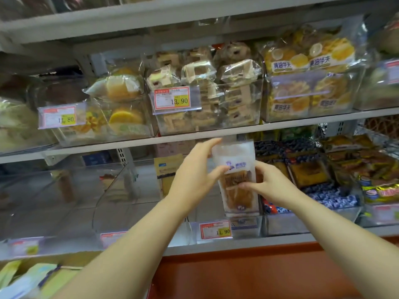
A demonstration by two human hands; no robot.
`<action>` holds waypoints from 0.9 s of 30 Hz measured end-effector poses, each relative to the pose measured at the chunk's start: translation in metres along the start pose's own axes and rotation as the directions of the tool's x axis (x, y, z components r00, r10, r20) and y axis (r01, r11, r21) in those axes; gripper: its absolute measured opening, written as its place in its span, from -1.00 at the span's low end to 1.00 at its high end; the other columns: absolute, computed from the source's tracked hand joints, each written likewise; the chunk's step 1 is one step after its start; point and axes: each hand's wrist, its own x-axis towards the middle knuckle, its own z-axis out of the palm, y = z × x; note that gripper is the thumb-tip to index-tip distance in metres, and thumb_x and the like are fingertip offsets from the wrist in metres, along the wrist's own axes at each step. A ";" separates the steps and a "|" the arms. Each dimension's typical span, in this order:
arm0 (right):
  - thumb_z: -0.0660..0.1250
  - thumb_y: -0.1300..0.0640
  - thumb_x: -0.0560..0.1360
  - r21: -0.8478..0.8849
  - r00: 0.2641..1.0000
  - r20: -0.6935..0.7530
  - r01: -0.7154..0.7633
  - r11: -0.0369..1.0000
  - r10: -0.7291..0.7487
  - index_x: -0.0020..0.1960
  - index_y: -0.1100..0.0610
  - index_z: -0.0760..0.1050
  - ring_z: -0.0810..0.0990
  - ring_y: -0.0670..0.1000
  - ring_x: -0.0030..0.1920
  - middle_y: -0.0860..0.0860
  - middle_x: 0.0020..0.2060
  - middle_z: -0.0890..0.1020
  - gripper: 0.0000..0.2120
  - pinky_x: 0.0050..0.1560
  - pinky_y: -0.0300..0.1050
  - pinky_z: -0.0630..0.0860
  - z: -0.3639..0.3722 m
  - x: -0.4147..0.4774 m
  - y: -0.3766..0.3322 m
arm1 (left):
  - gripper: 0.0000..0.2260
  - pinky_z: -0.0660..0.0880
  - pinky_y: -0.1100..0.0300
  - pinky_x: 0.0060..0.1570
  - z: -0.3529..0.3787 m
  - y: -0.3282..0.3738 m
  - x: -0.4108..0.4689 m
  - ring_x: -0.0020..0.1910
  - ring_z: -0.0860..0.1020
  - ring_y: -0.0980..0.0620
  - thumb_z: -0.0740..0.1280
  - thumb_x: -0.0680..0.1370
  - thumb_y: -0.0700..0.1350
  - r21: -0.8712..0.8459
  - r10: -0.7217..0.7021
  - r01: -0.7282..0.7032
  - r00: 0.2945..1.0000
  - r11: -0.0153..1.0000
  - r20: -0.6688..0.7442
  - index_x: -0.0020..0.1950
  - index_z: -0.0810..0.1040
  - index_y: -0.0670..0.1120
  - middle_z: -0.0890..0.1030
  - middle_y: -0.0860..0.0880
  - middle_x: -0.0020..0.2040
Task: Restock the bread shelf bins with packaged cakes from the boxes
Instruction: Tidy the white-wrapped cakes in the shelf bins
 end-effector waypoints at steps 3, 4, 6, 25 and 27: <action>0.44 0.11 0.46 -0.080 0.996 0.026 -0.087 0.993 0.090 0.30 0.00 0.45 0.54 -0.15 0.17 -0.19 0.12 0.56 -0.57 -0.02 -0.37 0.44 0.007 -0.002 0.020 | -0.39 0.40 0.18 0.20 0.028 -0.022 -0.007 0.26 0.47 0.06 0.39 0.52 0.00 -0.046 -0.294 0.312 0.928 0.949 0.229 0.51 0.20 0.01 0.43 0.04 0.37; 0.43 0.09 0.47 -0.123 0.993 0.010 -0.118 0.985 0.120 0.32 0.05 0.42 0.52 -0.14 0.17 -0.16 0.14 0.54 -0.55 -0.02 -0.37 0.40 0.009 -0.001 0.023 | -0.40 0.39 0.17 0.22 0.038 -0.029 -0.008 0.29 0.46 0.05 0.37 0.54 0.00 -0.041 -0.347 0.373 0.894 0.927 0.285 0.51 0.20 -0.01 0.43 0.01 0.39; 0.41 0.04 0.48 -0.211 0.985 -0.048 -0.171 0.963 0.164 0.38 0.10 0.36 0.47 -0.09 0.22 -0.07 0.23 0.51 -0.48 0.06 -0.33 0.35 0.014 0.001 0.024 | -0.47 0.37 0.15 0.26 0.053 -0.037 -0.008 0.33 0.43 0.02 0.34 0.56 -0.01 -0.045 -0.400 0.442 0.848 0.896 0.347 0.49 0.25 -0.04 0.43 -0.02 0.40; 0.44 0.06 0.44 -0.186 0.998 -0.025 0.043 0.982 -0.049 0.21 -0.19 0.38 0.27 -0.18 0.28 -0.25 0.19 0.43 -0.58 0.21 -0.19 0.26 0.014 -0.006 0.050 | -0.39 0.37 0.50 0.10 0.096 -0.059 -0.032 0.22 0.41 0.39 0.42 0.49 -0.18 -0.348 -0.250 0.357 0.915 0.867 0.316 0.36 0.18 0.20 0.45 0.33 0.18; 0.45 0.05 0.43 -0.252 0.997 -0.043 0.045 0.967 -0.057 0.25 -0.17 0.39 0.26 -0.12 0.31 -0.21 0.22 0.43 -0.55 0.25 -0.13 0.25 0.017 -0.012 0.055 | -0.34 0.40 0.40 0.16 0.101 -0.057 -0.031 0.25 0.39 0.33 0.42 0.49 -0.20 -0.284 -0.247 0.343 0.913 0.895 0.324 0.43 0.13 0.17 0.44 0.24 0.23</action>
